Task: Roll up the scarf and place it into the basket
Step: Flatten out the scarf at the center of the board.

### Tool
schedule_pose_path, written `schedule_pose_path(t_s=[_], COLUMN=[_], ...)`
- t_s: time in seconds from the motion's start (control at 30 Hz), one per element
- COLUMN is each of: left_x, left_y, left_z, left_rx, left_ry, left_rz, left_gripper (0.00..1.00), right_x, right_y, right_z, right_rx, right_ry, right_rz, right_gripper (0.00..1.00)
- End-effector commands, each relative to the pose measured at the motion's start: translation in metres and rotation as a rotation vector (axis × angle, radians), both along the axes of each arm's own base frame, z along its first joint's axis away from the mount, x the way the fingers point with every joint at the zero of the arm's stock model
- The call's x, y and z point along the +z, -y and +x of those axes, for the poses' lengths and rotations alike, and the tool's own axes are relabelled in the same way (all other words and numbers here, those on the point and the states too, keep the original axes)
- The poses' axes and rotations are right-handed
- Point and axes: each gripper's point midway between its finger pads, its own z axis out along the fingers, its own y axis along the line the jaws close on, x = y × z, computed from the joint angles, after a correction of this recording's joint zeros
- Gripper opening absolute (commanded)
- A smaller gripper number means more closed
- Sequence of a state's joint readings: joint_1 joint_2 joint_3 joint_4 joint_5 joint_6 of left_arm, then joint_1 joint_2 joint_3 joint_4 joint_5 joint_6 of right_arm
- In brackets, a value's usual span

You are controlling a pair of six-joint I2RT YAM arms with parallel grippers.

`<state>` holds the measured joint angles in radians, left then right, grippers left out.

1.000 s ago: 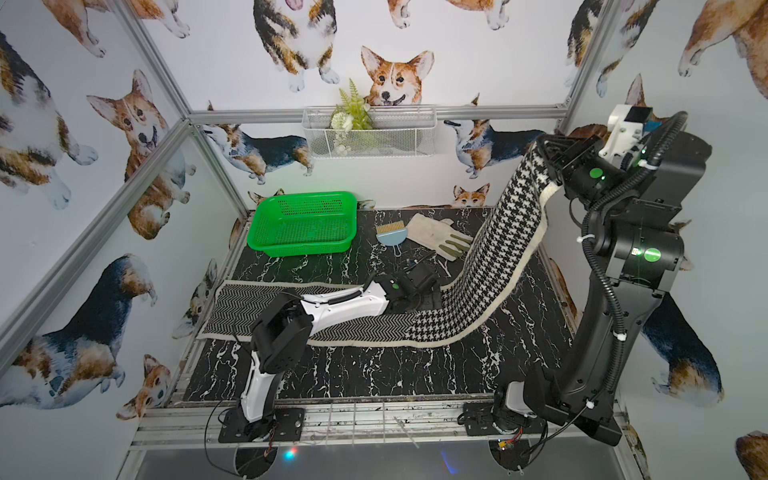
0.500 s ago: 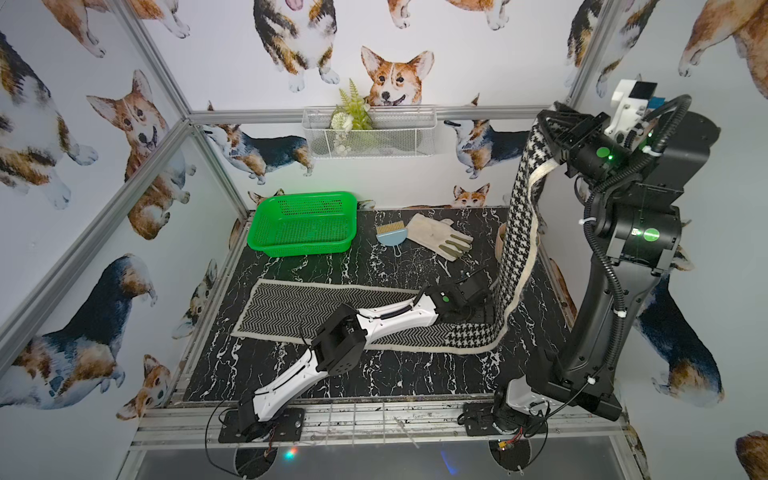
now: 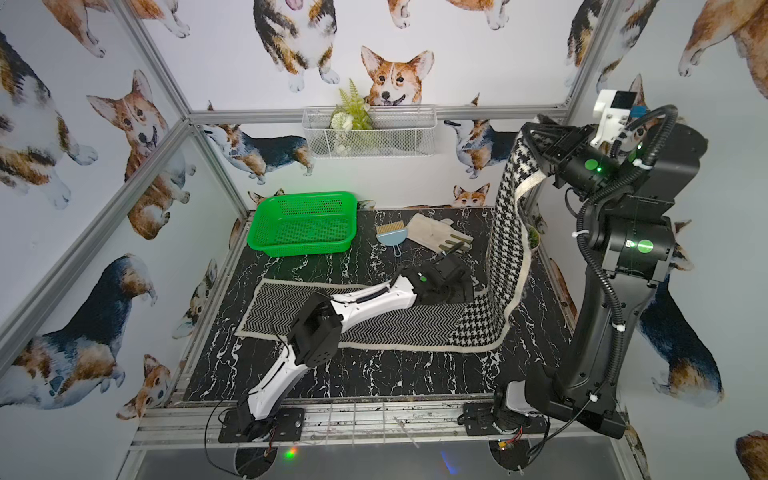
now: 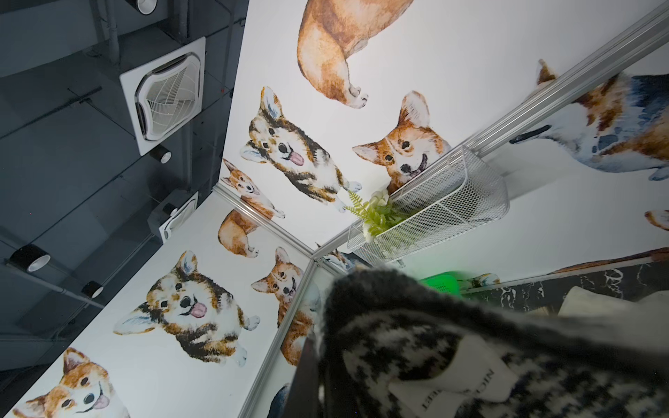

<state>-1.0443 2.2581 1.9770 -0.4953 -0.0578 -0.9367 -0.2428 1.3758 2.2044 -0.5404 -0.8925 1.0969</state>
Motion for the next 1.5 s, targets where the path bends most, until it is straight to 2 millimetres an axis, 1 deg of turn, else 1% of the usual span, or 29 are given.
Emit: schedule_pose_path(t_s=[0.0,0.07,0.1,0.2,0.3,0.4,0.53,0.63,0.73,0.87,0.97,1.07,1.13,1.23,1.37,1.47], left_x=[0.029,0.038,0.041,0.052,0.063,0.074,0.097,0.112,0.124,0.131,0.132,0.136,0.14,0.153,0.163,0.165], left_y=[-0.038,-0.056,-0.061,-0.07,-0.075,-0.077,-0.084,-0.088,-0.094,-0.103,-0.111,-0.118,-0.122,-0.128,-0.14,-0.15], left_z=[0.006,0.007,0.006,0.002,-0.003,-0.008,-0.009,-0.01,-0.01,-0.012,-0.015,-0.016,-0.016,-0.016,-0.017,-0.017], left_rx=[0.006,0.004,0.0,-0.027,-0.05,-0.069,-0.076,-0.085,-0.084,-0.076,-0.064,-0.05,-0.046,-0.034,-0.016,0.001], left_ry=[0.049,0.054,0.046,0.028,0.033,0.037,0.064,0.084,0.099,0.099,0.104,0.115,0.115,0.138,0.153,0.161], left_rz=[0.029,0.039,0.036,0.026,0.037,0.027,0.008,0.0,-0.009,-0.01,-0.004,-0.012,-0.02,-0.027,-0.023,-0.01], left_gripper=[1.0,1.0,1.0,1.0,1.0,1.0,1.0,1.0,1.0,1.0,1.0,1.0,1.0,1.0,1.0,1.0], right_x=[0.002,-0.007,-0.011,-0.028,-0.039,-0.041,-0.037,-0.035,-0.037,-0.04,-0.037,-0.031,-0.028,-0.024,-0.024,-0.026], right_y=[-0.021,-0.036,-0.045,-0.074,-0.096,-0.114,-0.142,-0.157,-0.169,-0.18,-0.189,-0.194,-0.198,-0.207,-0.217,-0.221], right_z=[-0.007,-0.006,-0.007,0.0,0.006,0.01,0.011,0.013,0.016,0.018,0.016,0.015,0.015,0.014,0.01,0.008], right_rx=[0.043,0.061,0.073,0.114,0.153,0.178,0.22,0.248,0.266,0.289,0.313,0.327,0.343,0.369,0.395,0.406], right_ry=[0.041,0.028,0.023,-0.001,-0.02,-0.02,-0.006,-0.001,-0.003,-0.008,-0.002,0.017,0.019,0.022,0.027,0.024], right_rz=[-0.008,-0.026,-0.037,-0.068,-0.088,-0.106,-0.121,-0.129,-0.133,-0.127,-0.116,-0.104,-0.094,-0.094,-0.099,-0.103], right_gripper=[0.0,0.0,0.0,0.0,0.0,0.0,0.0,0.0,0.0,0.0,0.0,0.0,0.0,0.0,0.0,0.0])
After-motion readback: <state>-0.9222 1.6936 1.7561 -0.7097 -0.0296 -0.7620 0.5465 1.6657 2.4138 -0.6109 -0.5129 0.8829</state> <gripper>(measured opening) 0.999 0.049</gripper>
